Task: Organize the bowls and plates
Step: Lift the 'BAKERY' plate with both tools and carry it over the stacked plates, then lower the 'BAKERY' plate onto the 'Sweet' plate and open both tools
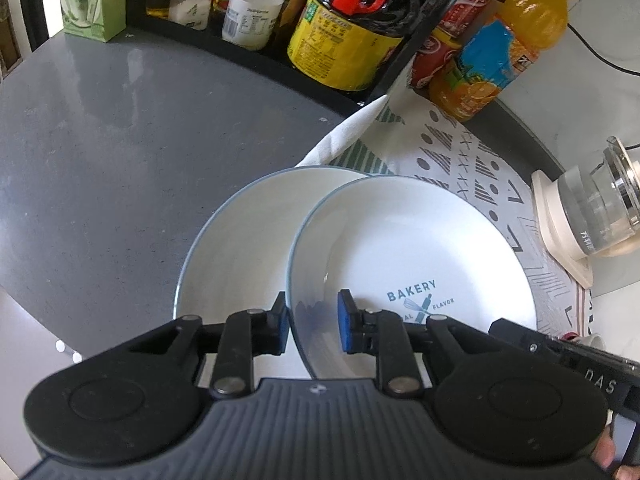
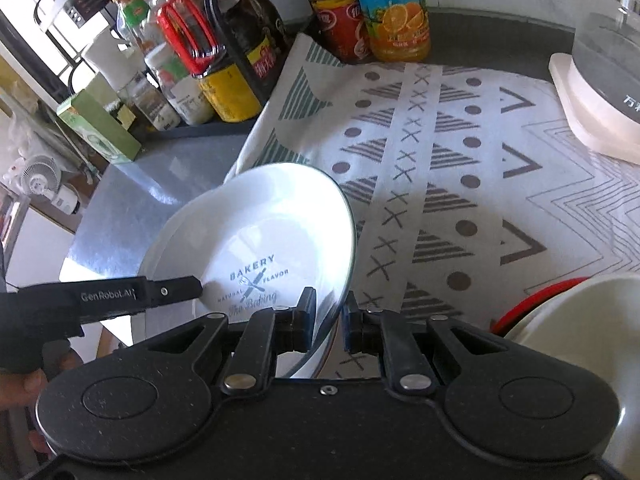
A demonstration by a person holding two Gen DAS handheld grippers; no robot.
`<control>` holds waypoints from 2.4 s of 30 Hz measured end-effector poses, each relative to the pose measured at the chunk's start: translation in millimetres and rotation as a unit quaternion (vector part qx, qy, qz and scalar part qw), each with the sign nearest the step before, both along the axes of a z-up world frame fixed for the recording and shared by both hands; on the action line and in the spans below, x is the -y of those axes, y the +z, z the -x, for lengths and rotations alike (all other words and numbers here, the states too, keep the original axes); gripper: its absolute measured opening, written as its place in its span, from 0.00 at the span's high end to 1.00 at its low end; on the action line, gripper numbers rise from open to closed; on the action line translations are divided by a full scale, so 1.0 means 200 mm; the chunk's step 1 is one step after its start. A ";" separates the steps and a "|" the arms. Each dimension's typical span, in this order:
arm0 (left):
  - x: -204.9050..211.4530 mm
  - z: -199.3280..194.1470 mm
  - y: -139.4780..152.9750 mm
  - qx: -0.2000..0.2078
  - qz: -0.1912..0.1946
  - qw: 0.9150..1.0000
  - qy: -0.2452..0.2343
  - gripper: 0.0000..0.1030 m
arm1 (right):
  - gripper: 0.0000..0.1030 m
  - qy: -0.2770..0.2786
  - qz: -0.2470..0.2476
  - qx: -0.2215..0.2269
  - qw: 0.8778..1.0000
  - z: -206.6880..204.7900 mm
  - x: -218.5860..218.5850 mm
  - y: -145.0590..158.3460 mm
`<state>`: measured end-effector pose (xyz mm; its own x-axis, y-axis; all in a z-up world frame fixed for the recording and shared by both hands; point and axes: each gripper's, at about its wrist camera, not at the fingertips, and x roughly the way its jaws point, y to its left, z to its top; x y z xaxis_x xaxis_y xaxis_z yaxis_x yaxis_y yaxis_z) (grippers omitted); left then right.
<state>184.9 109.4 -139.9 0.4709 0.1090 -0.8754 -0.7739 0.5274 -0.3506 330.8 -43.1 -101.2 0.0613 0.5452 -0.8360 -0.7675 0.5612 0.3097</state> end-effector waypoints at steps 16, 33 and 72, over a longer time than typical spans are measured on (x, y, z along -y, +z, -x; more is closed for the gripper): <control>-0.02 0.03 -0.07 -0.030 -0.003 1.000 0.000 0.79 | 0.87 -0.002 0.026 0.003 1.000 0.04 -0.05 -0.07; -0.09 0.04 0.07 -0.046 -0.074 0.996 -0.007 0.79 | 0.79 -0.009 0.038 0.003 0.999 0.06 -0.10 -0.10; -0.13 0.10 0.26 -0.011 -0.112 0.994 0.003 0.53 | 0.17 -0.038 -0.039 0.058 0.997 0.08 -0.02 0.22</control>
